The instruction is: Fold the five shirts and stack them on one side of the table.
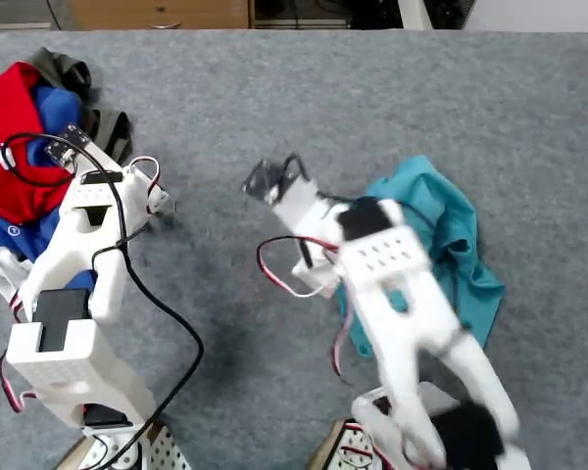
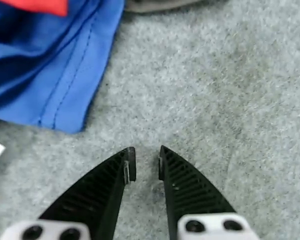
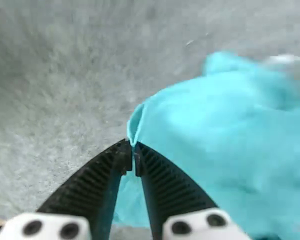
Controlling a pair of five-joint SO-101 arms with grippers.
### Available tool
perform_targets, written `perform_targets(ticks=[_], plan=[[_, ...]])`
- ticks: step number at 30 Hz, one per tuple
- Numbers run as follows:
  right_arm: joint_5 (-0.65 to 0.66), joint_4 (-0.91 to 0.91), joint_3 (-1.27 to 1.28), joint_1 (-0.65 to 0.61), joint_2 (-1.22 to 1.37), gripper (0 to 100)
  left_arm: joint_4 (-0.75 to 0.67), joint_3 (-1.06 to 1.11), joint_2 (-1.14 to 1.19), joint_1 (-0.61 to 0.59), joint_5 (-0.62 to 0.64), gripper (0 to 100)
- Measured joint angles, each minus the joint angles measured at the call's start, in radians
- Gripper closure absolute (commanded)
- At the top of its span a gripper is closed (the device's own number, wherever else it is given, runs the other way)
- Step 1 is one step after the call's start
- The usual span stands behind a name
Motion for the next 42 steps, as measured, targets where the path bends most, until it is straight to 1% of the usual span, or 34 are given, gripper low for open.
perform_targets(ticks=[4,8,11,16,19,22,24,26,29,32,36,39,42], plan=[[-0.005,0.118,-0.127,0.021,-0.213,99.5,0.000,0.000,0.000,0.000,0.000,91],[-0.009,0.183,-0.276,0.101,-0.348,99.5,0.000,0.000,0.000,0.000,0.000,91],[-0.011,0.253,-0.436,0.218,-0.362,99.5,0.000,0.000,0.000,0.002,0.000,91],[-0.011,0.316,-0.726,0.480,-0.336,99.5,0.038,-0.002,0.000,0.051,0.000,91],[-0.011,0.318,-0.859,0.649,-0.285,99.5,0.089,-0.055,0.000,0.095,-0.046,91],[-0.011,0.318,-0.919,0.807,-0.233,99.5,0.181,-0.149,0.000,0.150,-0.100,91],[0.018,0.318,-0.925,0.893,-0.198,99.5,0.247,-0.232,0.000,0.196,-0.135,88],[0.052,0.318,-0.925,0.954,-0.164,99.5,0.299,-0.318,0.000,0.255,-0.169,83],[0.112,0.316,-0.890,1.037,-0.114,99.5,0.328,-0.397,0.000,0.358,-0.196,76],[0.158,0.276,-0.809,1.099,-0.069,99.5,0.311,-0.419,0.015,0.462,-0.207,75],[0.203,0.192,-0.681,1.154,-0.035,99.5,0.226,-0.430,0.109,0.568,-0.207,75],[0.232,0.120,-0.575,1.174,-0.034,99.5,0.190,-0.474,0.213,0.598,-0.207,75],[0.239,0.048,-0.468,1.186,-0.034,99.5,0.215,-0.539,0.310,0.606,-0.207,75]])
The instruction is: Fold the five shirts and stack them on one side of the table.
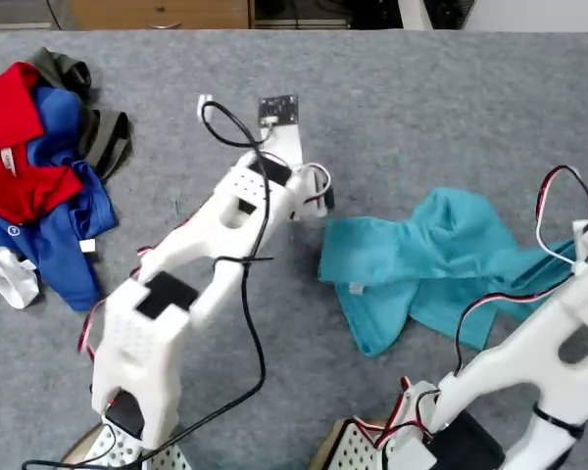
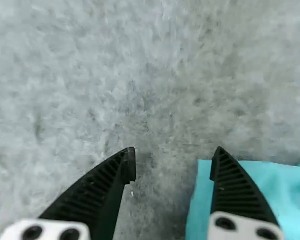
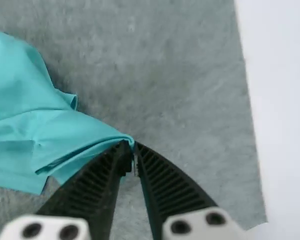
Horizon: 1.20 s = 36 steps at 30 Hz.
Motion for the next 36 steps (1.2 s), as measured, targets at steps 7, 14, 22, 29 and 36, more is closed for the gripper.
perform_targets(ticks=[7,14,22,29,36], plan=[[0.003,-0.140,0.198,0.009,0.003,99.5,0.311,-0.265,0.052,0.008,0.003,75],[0.003,-0.172,0.250,0.009,0.003,99.5,0.689,-0.479,0.052,0.058,-0.166,81],[0.003,-0.172,0.250,0.009,0.006,99.5,0.829,-0.471,0.052,0.120,-0.262,79],[0.003,-0.172,0.250,0.009,0.006,99.5,0.778,-0.310,-0.006,0.221,-0.207,79],[0.003,-0.172,0.250,0.009,0.006,99.5,0.479,0.083,-0.301,0.245,-0.072,79]])
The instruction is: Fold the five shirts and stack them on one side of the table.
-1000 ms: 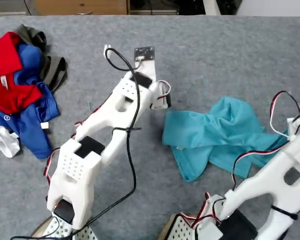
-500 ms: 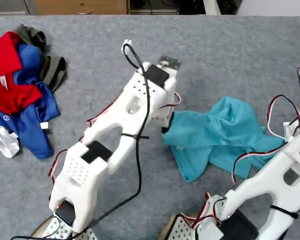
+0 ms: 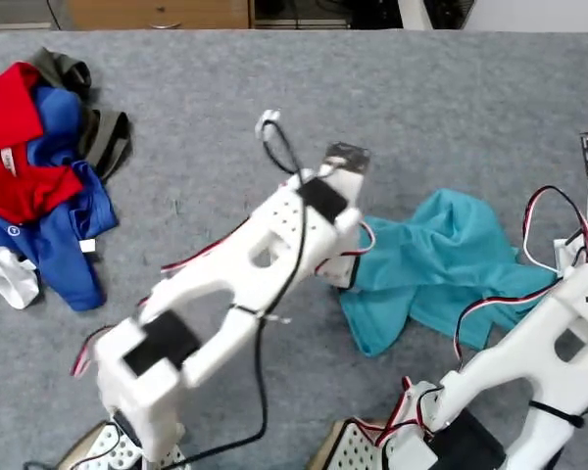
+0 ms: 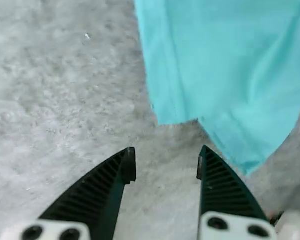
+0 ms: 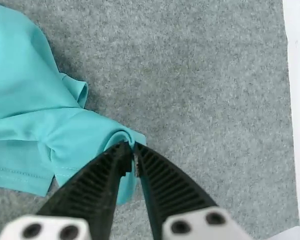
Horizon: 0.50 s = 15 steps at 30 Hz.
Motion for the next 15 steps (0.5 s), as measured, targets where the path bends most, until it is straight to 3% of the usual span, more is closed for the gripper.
perform_targets(ticks=[6,15], plan=[[0.000,-0.014,0.051,0.000,0.000,99.5,-0.293,0.348,-0.183,-0.064,0.244,79],[0.000,-0.028,0.071,-0.002,0.000,99.5,-0.417,0.385,-0.121,-0.072,0.319,79]])
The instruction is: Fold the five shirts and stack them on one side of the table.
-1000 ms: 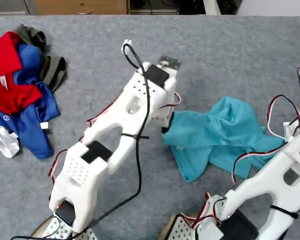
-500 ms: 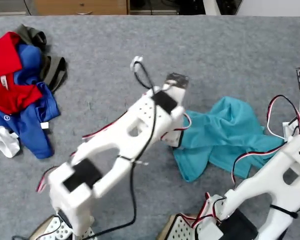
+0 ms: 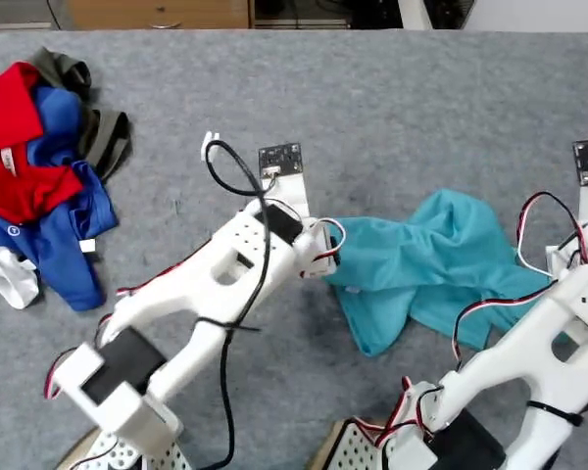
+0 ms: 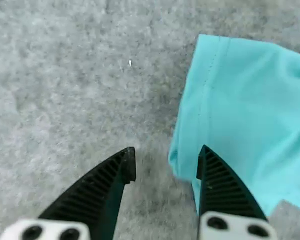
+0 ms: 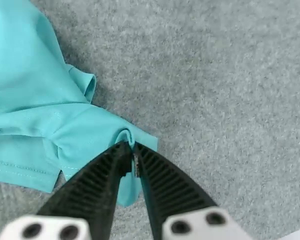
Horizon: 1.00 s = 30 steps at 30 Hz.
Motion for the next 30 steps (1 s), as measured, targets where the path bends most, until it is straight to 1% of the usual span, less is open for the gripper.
perform_targets(ticks=[9,18,23,28,30], plan=[[0.000,0.000,0.000,-0.023,0.000,99.5,0.055,-0.124,0.164,0.000,0.006,79],[0.000,0.000,0.008,-0.023,0.003,99.5,0.063,-0.180,0.176,0.006,0.006,79],[0.000,0.000,0.008,-0.023,0.005,99.5,0.190,-0.226,0.176,0.043,0.006,79],[0.000,0.000,0.008,-0.023,0.005,99.5,0.367,-0.341,0.176,0.043,0.006,79],[0.000,0.000,0.008,-0.023,0.005,99.5,0.402,-0.371,0.176,0.043,0.006,79]])
